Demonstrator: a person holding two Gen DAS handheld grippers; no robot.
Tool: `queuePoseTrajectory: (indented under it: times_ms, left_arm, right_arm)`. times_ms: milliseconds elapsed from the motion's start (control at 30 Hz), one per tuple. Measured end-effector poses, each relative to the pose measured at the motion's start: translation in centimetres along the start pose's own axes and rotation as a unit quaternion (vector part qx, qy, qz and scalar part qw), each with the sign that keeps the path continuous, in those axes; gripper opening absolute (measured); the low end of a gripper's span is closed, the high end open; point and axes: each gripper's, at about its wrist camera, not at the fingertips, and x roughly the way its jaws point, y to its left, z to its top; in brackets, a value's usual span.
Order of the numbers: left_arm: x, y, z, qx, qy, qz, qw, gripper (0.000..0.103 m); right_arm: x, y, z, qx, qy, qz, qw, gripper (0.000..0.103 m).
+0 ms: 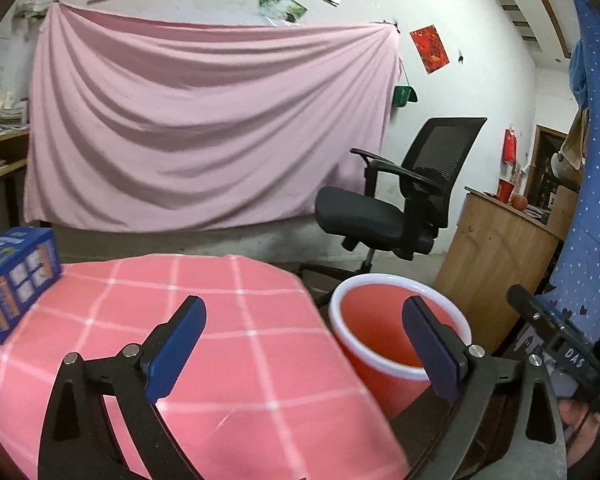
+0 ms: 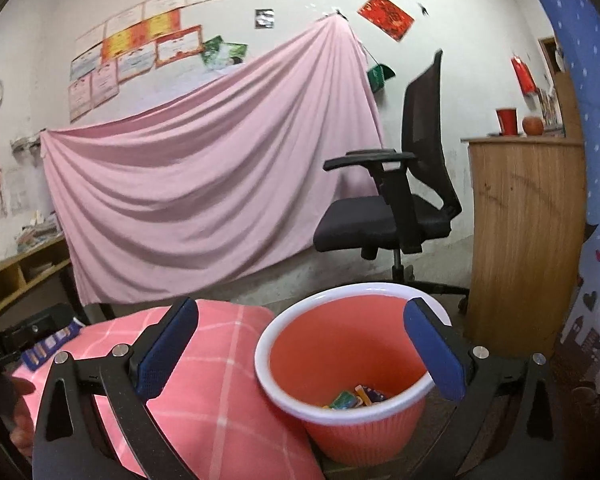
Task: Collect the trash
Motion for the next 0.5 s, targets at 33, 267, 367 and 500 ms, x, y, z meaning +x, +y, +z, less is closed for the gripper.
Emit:
queuePoseTrajectory:
  times_ms: [33, 267, 367, 500]
  left_arm:
    - [-0.8, 0.2, -0.5, 0.001, -0.003, 0.004, 1.0, 0.097]
    - [-5.9, 2.2, -3.8, -0.008, -0.016, 0.031, 0.9994, 0.098]
    - [-7.5, 3.0, -4.9, -0.008, -0.024, 0.04, 0.9989, 0.098]
    - [-9.0, 3.9, -6.1, -0.008, -0.03, 0.054, 0.9981, 0.098]
  right_arm:
    - [-0.6, 0.4, -0.1, -0.003, -0.004, 0.001, 1.0, 0.103]
    - [-4.5, 3.1, -1.7, -0.019, -0.019, 0.008, 1.0, 0.103]
    - [-6.2, 4.3, -2.9, -0.027, -0.025, 0.012, 0.999, 0.103]
    - [-7.8, 5.6, -4.5, -0.041, -0.032, 0.017, 0.999, 0.103]
